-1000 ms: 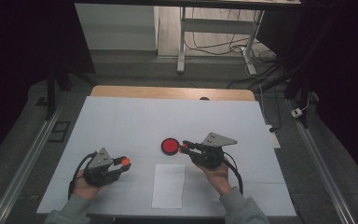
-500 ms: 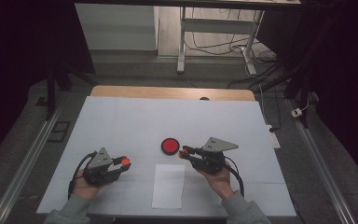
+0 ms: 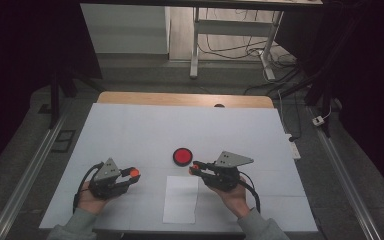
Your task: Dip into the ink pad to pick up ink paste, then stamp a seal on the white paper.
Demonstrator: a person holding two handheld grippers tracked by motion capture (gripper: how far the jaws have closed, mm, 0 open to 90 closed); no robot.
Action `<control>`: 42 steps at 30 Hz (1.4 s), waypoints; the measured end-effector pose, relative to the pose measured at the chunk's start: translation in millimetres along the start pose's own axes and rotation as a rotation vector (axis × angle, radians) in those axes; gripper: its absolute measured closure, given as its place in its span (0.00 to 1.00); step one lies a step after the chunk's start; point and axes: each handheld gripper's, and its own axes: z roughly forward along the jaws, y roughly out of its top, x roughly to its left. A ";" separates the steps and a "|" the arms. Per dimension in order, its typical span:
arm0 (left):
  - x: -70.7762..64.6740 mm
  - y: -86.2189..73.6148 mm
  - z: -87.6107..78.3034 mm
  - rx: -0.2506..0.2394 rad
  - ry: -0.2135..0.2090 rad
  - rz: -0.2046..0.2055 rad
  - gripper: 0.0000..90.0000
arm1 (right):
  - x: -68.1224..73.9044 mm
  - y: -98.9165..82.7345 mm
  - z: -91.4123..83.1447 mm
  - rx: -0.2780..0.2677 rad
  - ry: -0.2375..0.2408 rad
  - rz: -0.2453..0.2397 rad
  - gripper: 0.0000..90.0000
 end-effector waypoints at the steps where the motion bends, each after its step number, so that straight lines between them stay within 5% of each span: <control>1: 0.0 0.0 0.0 -0.001 0.000 0.000 0.72 | 1.0 -0.3 0.0 0.006 0.003 -0.003 0.80; 42: -0.5 0.3 -0.6 -0.002 0.002 0.000 0.72 | 16.4 -10.8 6.3 0.058 0.058 -0.032 0.80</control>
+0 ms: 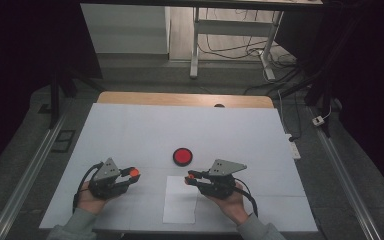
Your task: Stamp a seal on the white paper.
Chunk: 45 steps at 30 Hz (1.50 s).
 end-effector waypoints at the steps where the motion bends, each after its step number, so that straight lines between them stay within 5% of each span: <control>1: -0.2 0.1 0.0 0.000 -0.001 0.002 0.72 | 0.5 -0.3 0.4 0.007 0.001 -0.004 0.80; 45: -0.4 -0.3 0.6 0.006 -0.006 0.003 0.72 | 15.8 -21.5 38.4 0.203 0.018 -0.097 0.80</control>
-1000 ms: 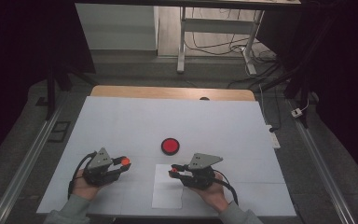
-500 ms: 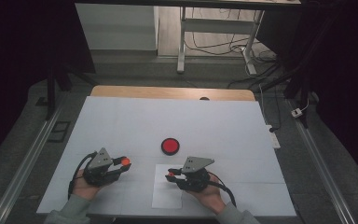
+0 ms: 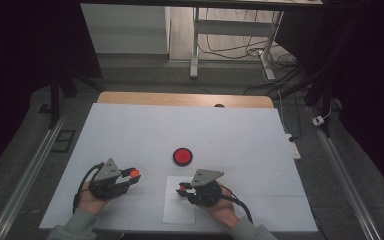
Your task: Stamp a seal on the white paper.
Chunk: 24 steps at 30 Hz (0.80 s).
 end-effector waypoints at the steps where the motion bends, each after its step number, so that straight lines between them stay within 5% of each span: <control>1: 0.1 0.0 0.0 0.000 0.000 -0.001 0.72 | 0.1 -0.2 0.4 0.003 0.000 0.000 0.80; 24: 0.2 0.0 0.2 0.001 -0.001 0.000 0.72 | 2.1 -2.9 5.5 0.021 -0.009 -0.009 0.80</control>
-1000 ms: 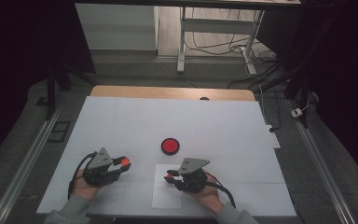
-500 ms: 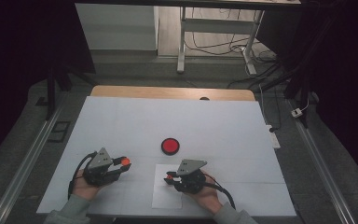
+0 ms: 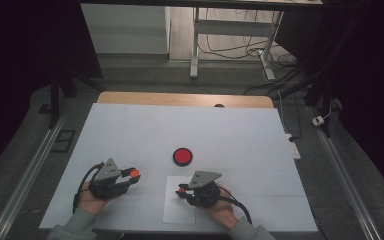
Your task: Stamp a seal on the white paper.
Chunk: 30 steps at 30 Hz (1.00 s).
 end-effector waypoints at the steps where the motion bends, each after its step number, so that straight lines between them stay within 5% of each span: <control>1: -0.1 0.1 0.0 0.000 0.000 0.000 0.72 | -0.1 -0.1 0.1 0.004 -0.001 0.000 0.80; 30: 0.0 0.5 -2.2 -0.010 -0.001 -0.002 0.72 | -1.6 -8.6 2.5 -0.021 0.003 0.018 0.81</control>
